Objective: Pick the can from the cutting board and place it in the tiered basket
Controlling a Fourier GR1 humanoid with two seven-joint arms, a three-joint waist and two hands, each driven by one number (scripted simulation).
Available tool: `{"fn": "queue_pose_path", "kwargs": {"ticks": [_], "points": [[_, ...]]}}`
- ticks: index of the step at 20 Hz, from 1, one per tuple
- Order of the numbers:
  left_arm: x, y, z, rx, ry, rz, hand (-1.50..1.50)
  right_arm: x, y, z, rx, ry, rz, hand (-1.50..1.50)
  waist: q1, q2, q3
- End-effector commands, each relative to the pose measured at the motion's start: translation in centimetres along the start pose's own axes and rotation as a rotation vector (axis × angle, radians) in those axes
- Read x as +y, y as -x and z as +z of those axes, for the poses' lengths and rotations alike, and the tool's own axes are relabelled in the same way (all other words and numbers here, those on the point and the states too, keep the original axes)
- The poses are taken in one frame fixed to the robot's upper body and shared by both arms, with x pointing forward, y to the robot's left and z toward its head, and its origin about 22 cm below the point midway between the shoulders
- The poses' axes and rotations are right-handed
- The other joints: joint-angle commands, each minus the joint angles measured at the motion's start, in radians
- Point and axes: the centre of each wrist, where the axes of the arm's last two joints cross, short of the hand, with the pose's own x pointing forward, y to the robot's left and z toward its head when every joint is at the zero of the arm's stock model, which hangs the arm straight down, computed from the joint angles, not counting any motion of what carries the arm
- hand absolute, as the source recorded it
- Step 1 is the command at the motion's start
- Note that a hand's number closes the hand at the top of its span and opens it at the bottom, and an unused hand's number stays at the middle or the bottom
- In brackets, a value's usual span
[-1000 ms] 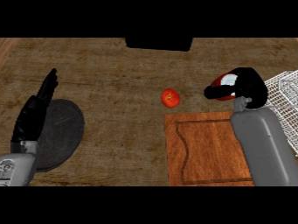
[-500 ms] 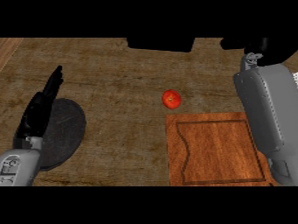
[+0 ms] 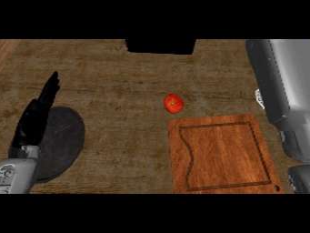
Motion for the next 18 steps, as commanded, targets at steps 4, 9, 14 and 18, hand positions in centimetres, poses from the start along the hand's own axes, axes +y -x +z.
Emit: {"fn": "queue_pose_path", "kwargs": {"ticks": [4, 9, 14, 18], "points": [[1.3, 1.0, 0.1, 0.01, -0.029, 0.001, 0.0, -1.6, -1.3, -2.4, 0.163, -0.028, -0.067, 1.5, -0.03, -0.005, 0.002], [1.1, 1.1, 0.7, 0.014, -0.031, -0.005, 0.0, -0.6, 0.0, -6.4, 0.142, 0.0, 0.085, 1.5, -0.023, -0.001, 0.002], [0.3, 1.0, 1.5, 0.023, -0.041, 0.001, 0.0, 1.8, 3.8, -9.1, 0.172, 0.059, 0.329, 1.5, -0.036, -0.007, 0.002], [0.9, 1.1, 0.3, 0.037, -0.046, 0.015, 0.0, 3.1, 5.7, -10.2, 0.203, 0.074, 0.445, 1.5, -0.046, -0.004, 0.001]]}}
